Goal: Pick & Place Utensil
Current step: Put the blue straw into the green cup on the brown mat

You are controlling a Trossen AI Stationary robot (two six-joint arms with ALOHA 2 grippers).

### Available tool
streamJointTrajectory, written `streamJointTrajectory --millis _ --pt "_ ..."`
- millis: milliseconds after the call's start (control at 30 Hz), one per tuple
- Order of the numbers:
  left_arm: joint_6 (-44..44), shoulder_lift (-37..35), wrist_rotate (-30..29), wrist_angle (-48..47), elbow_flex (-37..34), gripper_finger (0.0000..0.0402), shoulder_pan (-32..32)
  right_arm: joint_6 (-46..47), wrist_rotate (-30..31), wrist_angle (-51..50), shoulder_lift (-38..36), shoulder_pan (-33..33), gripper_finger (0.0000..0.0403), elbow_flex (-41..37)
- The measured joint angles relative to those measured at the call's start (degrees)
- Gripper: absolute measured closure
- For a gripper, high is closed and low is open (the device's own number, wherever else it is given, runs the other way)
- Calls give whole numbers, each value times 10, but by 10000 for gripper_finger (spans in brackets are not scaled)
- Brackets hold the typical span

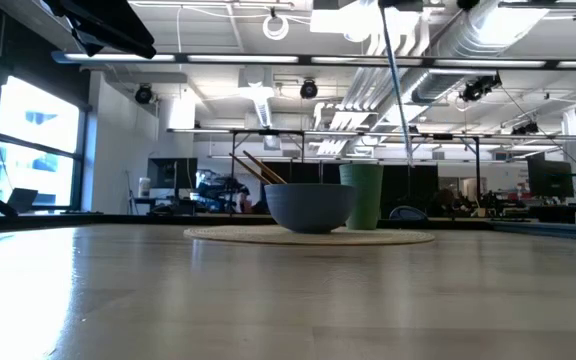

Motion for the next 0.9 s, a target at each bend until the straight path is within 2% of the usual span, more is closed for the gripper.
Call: streamJointTrajectory --millis 100,167,300,400,533,733,900 --pt "0 0 0 0 0 305 0 -155 83 147 -1 -28 402 6" --pt "0 0 0 0 0 305 0 -259 90 271 0 -58 402 -7" --pt "0 0 0 0 0 305 0 -381 -4 486 2 -142 402 -61" --pt "0 0 0 0 0 305 0 -403 -73 593 2 -211 402 -102" --pt "10 0 0 0 0 305 0 -377 -118 613 1 -280 402 -133" --pt "21 0 -2 0 0 305 0 -321 -205 595 1 -337 402 -186" --pt "21 0 -2 1 0 305 0 -273 -231 591 1 -371 395 -246"
